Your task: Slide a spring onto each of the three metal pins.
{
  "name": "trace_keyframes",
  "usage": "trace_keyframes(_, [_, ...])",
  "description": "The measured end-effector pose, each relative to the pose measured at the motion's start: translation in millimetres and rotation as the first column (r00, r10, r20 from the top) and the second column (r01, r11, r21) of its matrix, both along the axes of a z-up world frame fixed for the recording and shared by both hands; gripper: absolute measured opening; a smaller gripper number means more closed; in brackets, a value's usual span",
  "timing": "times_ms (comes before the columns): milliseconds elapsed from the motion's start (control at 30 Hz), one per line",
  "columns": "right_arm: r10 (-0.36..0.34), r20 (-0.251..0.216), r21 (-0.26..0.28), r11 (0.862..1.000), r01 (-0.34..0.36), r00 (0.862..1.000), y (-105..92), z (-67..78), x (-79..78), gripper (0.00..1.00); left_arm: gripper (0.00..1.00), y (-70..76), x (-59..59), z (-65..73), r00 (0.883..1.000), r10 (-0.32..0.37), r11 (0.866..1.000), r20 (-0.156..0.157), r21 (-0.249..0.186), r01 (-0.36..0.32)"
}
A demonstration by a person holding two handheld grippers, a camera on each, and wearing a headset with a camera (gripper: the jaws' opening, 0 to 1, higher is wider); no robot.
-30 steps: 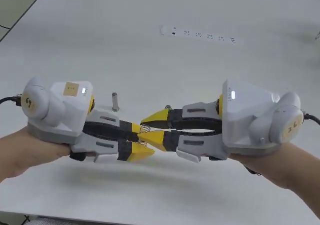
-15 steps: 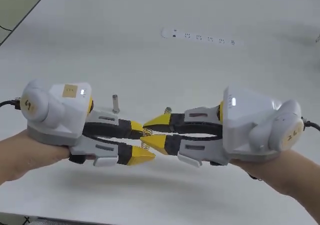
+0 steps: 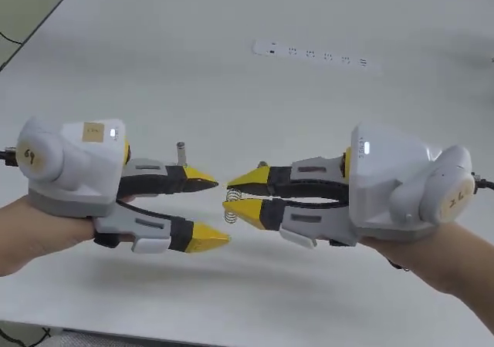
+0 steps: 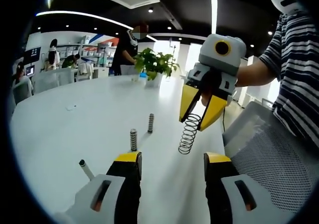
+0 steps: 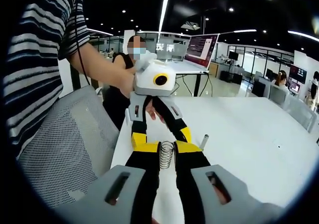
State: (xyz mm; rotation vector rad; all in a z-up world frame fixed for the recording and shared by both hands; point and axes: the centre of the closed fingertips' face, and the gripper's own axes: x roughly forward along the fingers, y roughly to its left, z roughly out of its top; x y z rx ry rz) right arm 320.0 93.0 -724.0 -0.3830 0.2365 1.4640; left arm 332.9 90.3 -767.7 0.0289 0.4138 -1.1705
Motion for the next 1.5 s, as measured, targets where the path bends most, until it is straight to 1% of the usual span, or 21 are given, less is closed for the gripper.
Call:
trace_keyframes(100, [-0.01, 0.001, 0.004, 1.0, 0.01, 1.0, -0.6, 0.8, 3.0, 0.12, 0.54, 6.3, 2.6, -0.5, 1.0, 0.022, 1.0, -0.001, 0.004, -0.022])
trace_keyframes(333, [-0.032, 0.008, 0.004, 0.999, 0.032, 0.999, -2.3, 0.9, 9.1, 0.12, 0.63, 19.2, 3.6, -2.8, 0.997, 0.073, 0.997, 0.002, 0.012, -0.073])
trace_keyframes(400, [-0.037, 0.006, 0.003, 0.999, 0.037, 0.999, -2.9, 0.0, 10.2, 0.12, 0.66, 23.5, 4.2, -2.9, 0.996, 0.093, 0.995, 0.01, 0.015, -0.094])
trace_keyframes(500, [-0.045, 0.006, 0.0, 0.999, 0.045, 0.999, -3.6, -1.7, 11.6, 0.12, 0.73, 31.2, 7.5, 0.3, 0.99, 0.136, 0.991, 0.024, -0.006, -0.136])
trace_keyframes(633, [-0.053, 0.008, -0.004, 0.999, 0.053, 0.999, -4.6, -3.4, 13.1, 0.12, 0.79, 42.0, 8.5, 0.5, 0.986, 0.163, 0.987, 0.032, -0.006, -0.162])
trace_keyframes(700, [-0.058, 0.011, -0.01, 0.998, 0.058, 0.998, -5.7, -4.9, 14.4, 0.12, 0.82, 48.5, 9.1, -0.2, 0.983, 0.18, 0.984, 0.028, 0.001, -0.18])
trace_keyframes(867, [-0.069, 0.002, -0.003, 0.998, 0.069, 0.998, -8.2, -4.8, 16.4, 0.12, 0.89, 64.2, 10.3, -1.0, 0.975, 0.22, 0.975, 0.032, 0.004, -0.22])
trace_keyframes(900, [-0.071, 0.007, -0.005, 0.997, 0.071, 0.997, -8.6, -5.0, 17.0, 0.12, 0.9, 66.1, 10.4, -0.7, 0.974, 0.225, 0.974, 0.032, 0.002, -0.225])
trace_keyframes(933, [-0.073, 0.014, -0.01, 0.997, 0.073, 0.997, -9.4, -5.9, 17.9, 0.12, 0.91, 68.8, 11.0, -0.5, 0.971, 0.235, 0.972, 0.03, 0.001, -0.235])
trace_keyframes(1000, [-0.074, 0.012, -0.011, 0.997, 0.074, 0.997, -9.6, -7.0, 18.1, 0.12, 0.95, 72.6, 12.8, -0.6, 0.966, 0.256, 0.967, 0.029, 0.003, -0.256])
trace_keyframes(1033, [-0.074, 0.01, -0.012, 0.997, 0.074, 0.997, -9.6, -7.7, 18.0, 0.12, 0.97, 74.7, 14.1, 0.0, 0.963, 0.267, 0.964, 0.036, 0.002, -0.267])
trace_keyframes(1133, [-0.074, 0.018, -0.019, 0.997, 0.074, 0.997, -9.4, -9.5, 17.8, 0.12, 0.97, 79.4, 14.7, 0.4, 0.959, 0.28, 0.96, 0.042, 0.003, -0.28])
trace_keyframes(1200, [-0.078, 0.021, -0.022, 0.997, 0.078, 0.997, -9.8, -10.5, 18.5, 0.12, 0.97, 81.9, 14.2, 1.1, 0.957, 0.287, 0.958, 0.039, -0.004, -0.287])
trace_keyframes(1367, [-0.093, 0.027, -0.027, 0.995, 0.094, 0.995, -11.4, -12.8, 21.9, 0.12, 0.97, 87.3, 11.4, -0.7, 0.954, 0.299, 0.954, 0.039, -0.001, -0.299])
trace_keyframes(1500, [-0.091, 0.027, -0.029, 0.995, 0.092, 0.995, -10.1, -14.6, 22.2, 0.12, 0.97, 90.6, 9.5, -3.7, 0.951, 0.309, 0.951, 0.031, 0.004, -0.309])
